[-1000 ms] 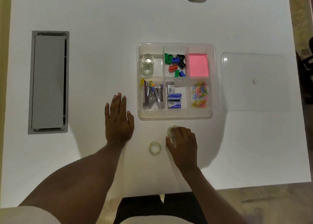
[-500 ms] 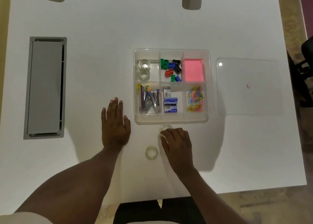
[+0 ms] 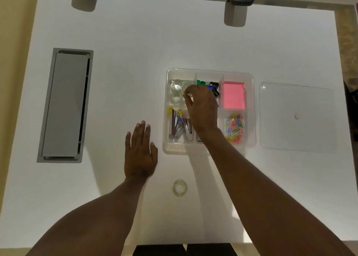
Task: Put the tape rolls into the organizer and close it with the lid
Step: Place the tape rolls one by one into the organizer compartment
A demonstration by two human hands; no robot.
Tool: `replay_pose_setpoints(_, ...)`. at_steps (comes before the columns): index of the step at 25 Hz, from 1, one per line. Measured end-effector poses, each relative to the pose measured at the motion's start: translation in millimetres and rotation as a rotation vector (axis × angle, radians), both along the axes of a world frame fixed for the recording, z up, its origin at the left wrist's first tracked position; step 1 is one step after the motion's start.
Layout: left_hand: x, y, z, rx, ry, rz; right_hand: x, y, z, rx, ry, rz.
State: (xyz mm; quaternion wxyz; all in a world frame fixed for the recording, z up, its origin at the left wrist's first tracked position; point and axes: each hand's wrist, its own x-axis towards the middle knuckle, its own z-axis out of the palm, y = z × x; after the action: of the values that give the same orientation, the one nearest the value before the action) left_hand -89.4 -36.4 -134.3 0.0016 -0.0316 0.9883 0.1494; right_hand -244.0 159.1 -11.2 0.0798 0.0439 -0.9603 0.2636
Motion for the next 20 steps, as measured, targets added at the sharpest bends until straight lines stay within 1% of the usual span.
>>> replay_pose_setpoints(3,0,0,-1,-0.007,-0.007,-0.006,-25,-4,-8,0.087,-0.061,0.004)
replay_pose_setpoints(7,0,-1,-4,-0.005,0.001,-0.008,-47,-10,-19,0.295,-0.108,0.071)
replay_pose_setpoints(10,0,-1,-4,0.002,0.012,-0.010,-52,-14,-25,0.372,-0.111,0.058)
replay_pose_setpoints(17,0,0,-1,0.005,0.001,-0.010,-54,-12,-29,0.380,-0.110,0.044)
replay_pose_setpoints(20,0,1,0,0.007,-0.009,-0.001,-44,-11,-28,0.357,-0.075,0.050)
